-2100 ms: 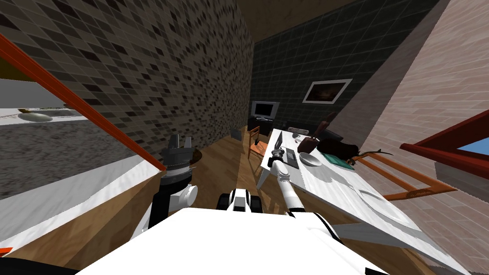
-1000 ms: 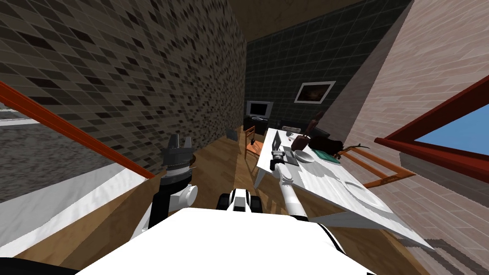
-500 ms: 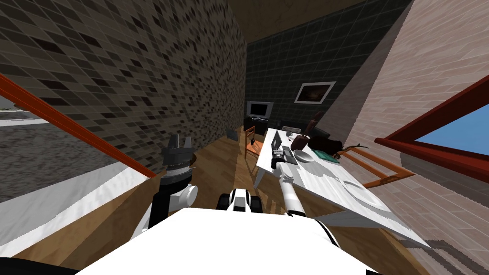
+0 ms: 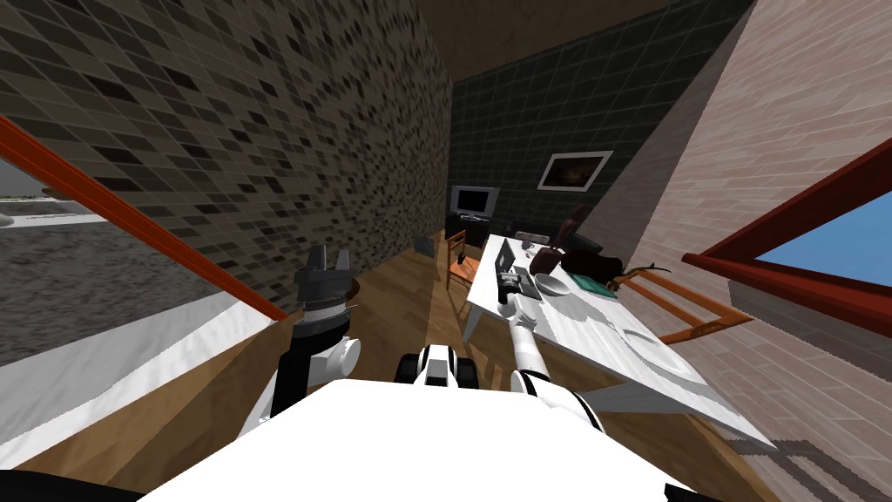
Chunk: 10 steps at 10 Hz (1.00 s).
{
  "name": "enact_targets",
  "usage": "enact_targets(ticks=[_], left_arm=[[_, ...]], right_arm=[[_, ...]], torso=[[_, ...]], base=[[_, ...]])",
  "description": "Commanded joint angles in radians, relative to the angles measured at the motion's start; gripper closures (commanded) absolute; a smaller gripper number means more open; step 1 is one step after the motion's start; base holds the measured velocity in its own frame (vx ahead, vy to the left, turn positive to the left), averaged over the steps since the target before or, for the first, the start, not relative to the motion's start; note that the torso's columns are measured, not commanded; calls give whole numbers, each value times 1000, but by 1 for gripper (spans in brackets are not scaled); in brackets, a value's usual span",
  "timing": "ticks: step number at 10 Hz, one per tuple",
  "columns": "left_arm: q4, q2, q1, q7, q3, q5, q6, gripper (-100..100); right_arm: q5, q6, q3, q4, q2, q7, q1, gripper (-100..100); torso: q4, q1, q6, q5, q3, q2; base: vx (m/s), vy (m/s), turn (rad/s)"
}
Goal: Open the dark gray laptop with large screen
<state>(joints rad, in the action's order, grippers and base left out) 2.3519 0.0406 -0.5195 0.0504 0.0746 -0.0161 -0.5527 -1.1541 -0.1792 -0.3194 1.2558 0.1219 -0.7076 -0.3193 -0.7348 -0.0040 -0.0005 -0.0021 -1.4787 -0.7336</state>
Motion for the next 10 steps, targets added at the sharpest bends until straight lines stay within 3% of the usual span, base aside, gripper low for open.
enact_targets(ticks=[1,2,3,5,6,9,10], left_arm=[[0,0,0,0,0,0,0,0],[0,0,0,0,0,0,0,0],[0,0,0,0,0,0,0,0],[0,0,0,0,0,0,0,0],[0,0,0,0,0,0,0,0],[0,0,0,0,0,0,0,0],[0,0,0,0,0,0,0,0]], right_arm=[[58,31,-64,-20,-6,-80,-12,100],[58,31,-64,-20,-6,-86,-12,100],[104,89,-108,-67,-27,-125,-61,100],[120,97,-160,-80,-27,-177,-61,100],[162,154,-195,-129,-49,-205,-111,100],[182,162,-256,-139,-49,-273,-111,100],[229,224,-298,-190,-71,-311,-160,100]], torso=[[0,-1,2,0,0,0],[1,-2,4,0,-1,1],[1,-2,6,0,-1,1],[0,-3,3,-1,0,0],[1,-3,7,0,0,0],[2,-2,5,-1,-1,1],[2,-3,7,-1,-1,1]], base=[[-18,-9,27],[0,0,0],[-38,-18,14],[-30,-18,41],[-27,-10,7],[-25,-14,25],[-35,-14,-1]])
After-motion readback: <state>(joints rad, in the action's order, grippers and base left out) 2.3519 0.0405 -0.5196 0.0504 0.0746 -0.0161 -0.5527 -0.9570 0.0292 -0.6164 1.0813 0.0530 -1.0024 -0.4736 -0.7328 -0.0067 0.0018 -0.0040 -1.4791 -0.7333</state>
